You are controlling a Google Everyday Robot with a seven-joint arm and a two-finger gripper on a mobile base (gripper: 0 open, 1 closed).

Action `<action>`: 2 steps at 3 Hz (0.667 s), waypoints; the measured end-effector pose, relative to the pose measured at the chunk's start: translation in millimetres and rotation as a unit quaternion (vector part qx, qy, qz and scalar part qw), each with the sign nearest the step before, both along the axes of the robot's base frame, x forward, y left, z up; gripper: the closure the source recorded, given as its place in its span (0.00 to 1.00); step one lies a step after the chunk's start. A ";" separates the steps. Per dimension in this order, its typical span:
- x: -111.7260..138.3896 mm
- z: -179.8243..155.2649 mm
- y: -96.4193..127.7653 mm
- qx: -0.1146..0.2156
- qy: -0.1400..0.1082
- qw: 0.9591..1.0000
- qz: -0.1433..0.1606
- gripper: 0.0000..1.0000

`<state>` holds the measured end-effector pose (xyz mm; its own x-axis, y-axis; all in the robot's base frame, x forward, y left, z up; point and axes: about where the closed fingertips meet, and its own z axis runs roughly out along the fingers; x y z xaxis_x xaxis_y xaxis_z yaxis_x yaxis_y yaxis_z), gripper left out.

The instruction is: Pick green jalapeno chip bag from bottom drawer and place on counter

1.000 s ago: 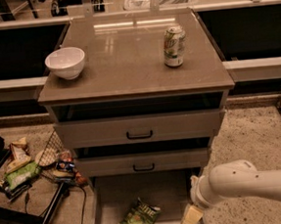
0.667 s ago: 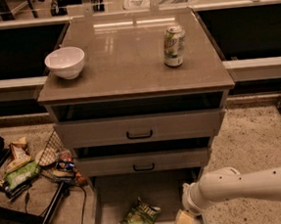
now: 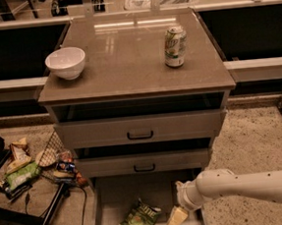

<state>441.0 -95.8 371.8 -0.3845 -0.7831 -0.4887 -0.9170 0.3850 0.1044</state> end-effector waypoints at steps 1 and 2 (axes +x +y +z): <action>30.7 -47.8 32.3 0.035 -0.009 0.999 0.021 0.00; 53.7 -101.1 76.2 0.072 0.002 0.997 0.038 0.00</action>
Offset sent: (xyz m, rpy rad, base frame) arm 0.0784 0.1306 -0.1773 0.2457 0.0484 0.1035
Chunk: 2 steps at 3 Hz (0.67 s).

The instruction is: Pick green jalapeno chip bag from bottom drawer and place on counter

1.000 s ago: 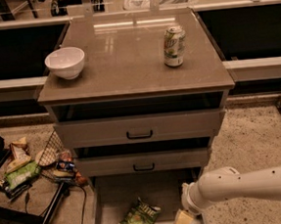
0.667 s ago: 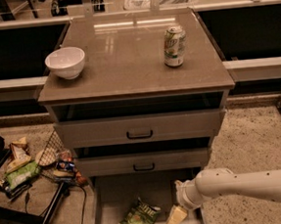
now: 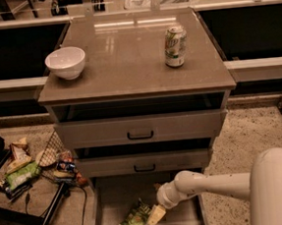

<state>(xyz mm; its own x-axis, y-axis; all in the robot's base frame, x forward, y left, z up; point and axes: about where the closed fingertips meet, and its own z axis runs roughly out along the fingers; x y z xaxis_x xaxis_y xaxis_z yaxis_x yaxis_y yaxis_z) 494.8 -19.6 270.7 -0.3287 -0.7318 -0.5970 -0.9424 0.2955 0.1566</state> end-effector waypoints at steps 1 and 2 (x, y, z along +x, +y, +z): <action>0.2 -52.2 34.7 0.023 0.025 0.999 0.008 0.00; -10.3 -96.0 56.3 0.032 0.047 0.998 0.013 0.00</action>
Offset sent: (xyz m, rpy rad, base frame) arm -0.0207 0.0790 -0.1486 0.0829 0.1459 0.0317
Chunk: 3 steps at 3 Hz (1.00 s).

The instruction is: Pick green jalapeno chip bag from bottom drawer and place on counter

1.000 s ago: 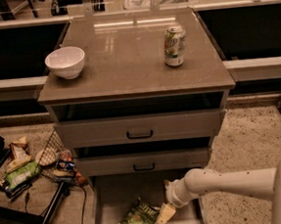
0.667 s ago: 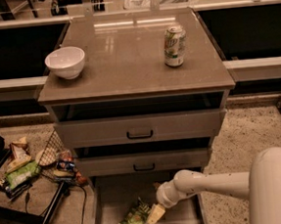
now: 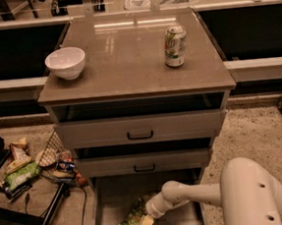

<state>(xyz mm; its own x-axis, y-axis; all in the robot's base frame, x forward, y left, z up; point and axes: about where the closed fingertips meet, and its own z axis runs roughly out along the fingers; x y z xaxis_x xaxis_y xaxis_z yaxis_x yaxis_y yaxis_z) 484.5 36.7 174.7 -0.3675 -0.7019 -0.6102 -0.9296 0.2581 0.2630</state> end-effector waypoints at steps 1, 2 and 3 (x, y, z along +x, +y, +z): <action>-4.9 -32.8 0.8 -0.011 0.019 1.000 0.000 0.15; -10.7 -57.9 8.4 -0.018 0.044 0.999 0.016 0.39; -10.7 -53.0 8.4 -0.018 0.044 0.999 0.016 0.63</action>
Offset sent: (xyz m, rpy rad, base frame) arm -0.0143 0.0151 -0.0862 -0.0563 0.1539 0.0775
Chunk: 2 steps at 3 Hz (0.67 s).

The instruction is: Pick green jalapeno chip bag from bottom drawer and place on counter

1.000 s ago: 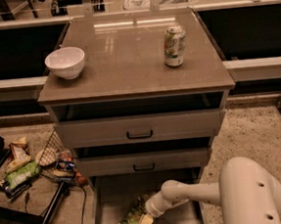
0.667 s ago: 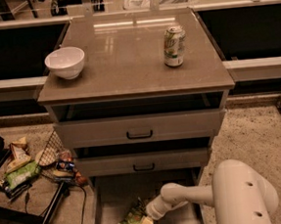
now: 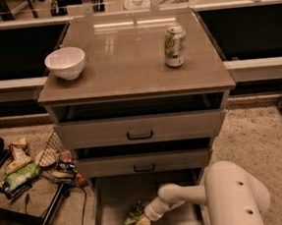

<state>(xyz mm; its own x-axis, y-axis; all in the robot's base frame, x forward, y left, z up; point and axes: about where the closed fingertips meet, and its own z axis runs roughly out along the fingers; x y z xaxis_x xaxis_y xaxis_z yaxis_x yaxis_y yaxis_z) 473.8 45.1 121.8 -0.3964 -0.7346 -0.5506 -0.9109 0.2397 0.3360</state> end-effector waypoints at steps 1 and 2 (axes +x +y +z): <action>-13.5 28.7 2.5 0.010 0.009 1.000 0.017 0.86; -34.7 92.6 -15.2 0.016 0.036 0.998 0.046 1.00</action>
Offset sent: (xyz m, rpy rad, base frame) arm -0.0528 -0.0441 0.1816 0.0405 0.1289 0.1643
